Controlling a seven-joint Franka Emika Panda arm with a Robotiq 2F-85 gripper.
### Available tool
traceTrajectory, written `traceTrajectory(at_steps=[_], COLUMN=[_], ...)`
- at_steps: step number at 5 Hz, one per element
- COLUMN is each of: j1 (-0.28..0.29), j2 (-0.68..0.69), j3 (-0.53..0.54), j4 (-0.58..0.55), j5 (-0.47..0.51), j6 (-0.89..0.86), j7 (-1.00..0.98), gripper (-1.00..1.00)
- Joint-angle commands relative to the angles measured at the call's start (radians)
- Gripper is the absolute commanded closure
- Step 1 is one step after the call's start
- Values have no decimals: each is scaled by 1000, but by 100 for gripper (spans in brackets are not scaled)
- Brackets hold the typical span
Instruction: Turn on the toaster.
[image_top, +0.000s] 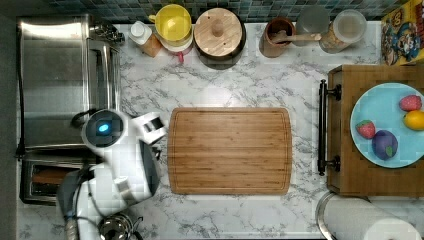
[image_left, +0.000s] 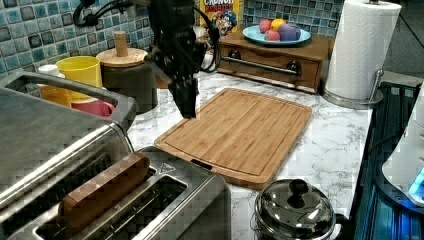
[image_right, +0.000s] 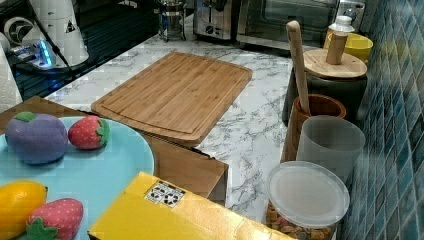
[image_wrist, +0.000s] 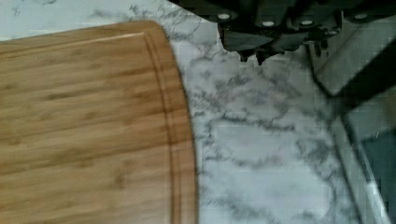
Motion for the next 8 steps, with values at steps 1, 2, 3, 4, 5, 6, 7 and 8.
traceTrajectory(at_steps=[1, 2, 3, 4, 5, 6, 7, 8], j1=[58, 85, 117, 135, 156, 162, 156, 140], j2=[-90, -185, -241, -240, -206, -166, -149, -140], j3=[18, 28, 43, 56, 84, 96, 87, 78], j4=[-33, -97, -136, -150, -158, -144, -150, -149], j5=[31, 129, 164, 172, 185, 164, 154, 115], j6=[0, 25, 53, 77, 106, 122, 157, 186], j7=[-84, -180, -205, -196, -214, -144, -70, 4], gripper=[100, 100, 100, 100, 100, 100, 100, 100])
